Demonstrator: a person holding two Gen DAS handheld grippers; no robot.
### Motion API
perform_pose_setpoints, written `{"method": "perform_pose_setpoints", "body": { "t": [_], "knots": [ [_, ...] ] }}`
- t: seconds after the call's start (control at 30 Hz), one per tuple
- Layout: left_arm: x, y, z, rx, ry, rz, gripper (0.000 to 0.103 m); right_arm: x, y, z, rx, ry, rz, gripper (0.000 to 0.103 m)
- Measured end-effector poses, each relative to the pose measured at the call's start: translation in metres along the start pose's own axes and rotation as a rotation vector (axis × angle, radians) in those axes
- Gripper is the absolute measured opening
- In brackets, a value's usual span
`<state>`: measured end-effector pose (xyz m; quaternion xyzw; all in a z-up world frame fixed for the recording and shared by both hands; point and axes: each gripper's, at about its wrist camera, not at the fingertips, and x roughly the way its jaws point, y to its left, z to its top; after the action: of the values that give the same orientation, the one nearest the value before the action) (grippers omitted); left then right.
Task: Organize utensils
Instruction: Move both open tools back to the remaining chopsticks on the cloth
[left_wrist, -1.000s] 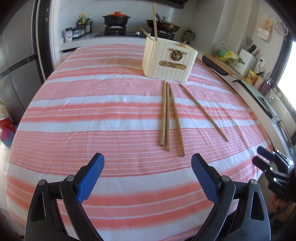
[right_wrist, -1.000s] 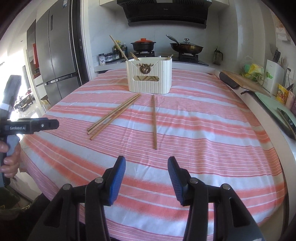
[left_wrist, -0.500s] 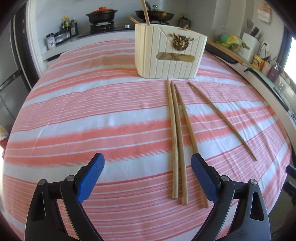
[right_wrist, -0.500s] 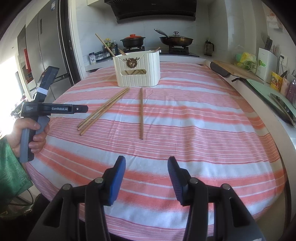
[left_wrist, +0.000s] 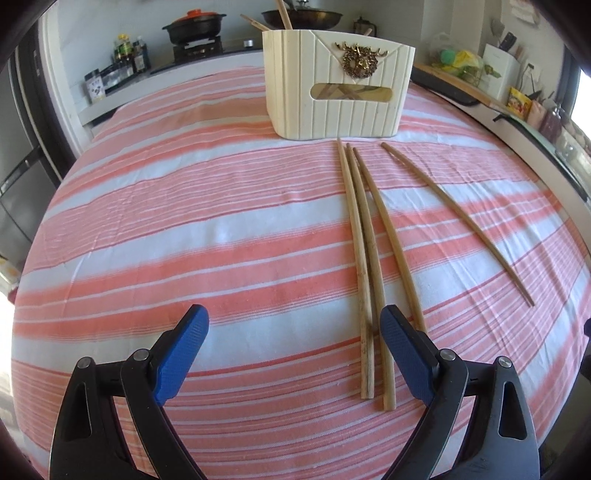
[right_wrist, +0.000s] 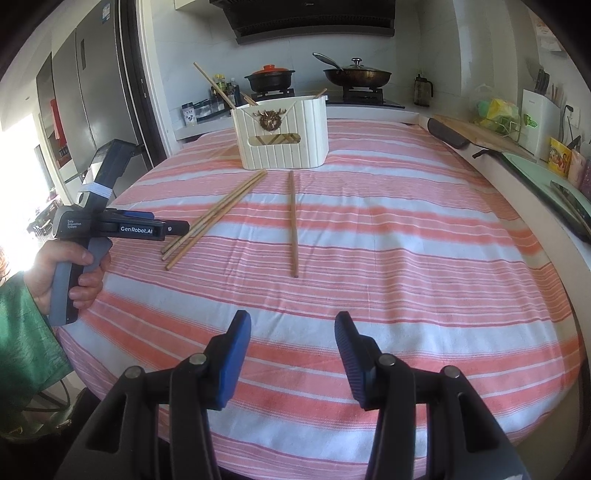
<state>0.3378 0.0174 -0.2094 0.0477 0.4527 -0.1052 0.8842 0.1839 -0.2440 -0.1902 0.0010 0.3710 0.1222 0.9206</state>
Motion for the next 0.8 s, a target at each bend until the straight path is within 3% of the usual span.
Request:
{"method": "perform_pose_setpoints", "body": {
  "t": [0.33,0.53,0.67,0.73,0.8],
  "knots": [
    [0.005,0.003,0.005,0.0,0.009,0.01,0.094,0.003,0.006,-0.004,-0.001,0.021,0.012,0.048],
    [0.011,-0.005,0.007,0.053,0.023,0.013,0.094,0.002,0.01,-0.003,-0.018,0.018,0.011,0.048],
    [0.012,-0.013,0.011,0.07,0.019,-0.007,0.081,0.006,0.01,0.005,-0.032,0.022,0.003,0.048],
    [0.011,-0.019,0.012,0.096,0.009,-0.02,0.068,0.015,0.011,0.018,-0.058,0.038,-0.015,0.048],
    [0.011,-0.026,0.014,0.112,0.004,-0.03,0.044,0.033,0.012,0.037,-0.087,0.068,-0.016,0.048]
  ]
}}
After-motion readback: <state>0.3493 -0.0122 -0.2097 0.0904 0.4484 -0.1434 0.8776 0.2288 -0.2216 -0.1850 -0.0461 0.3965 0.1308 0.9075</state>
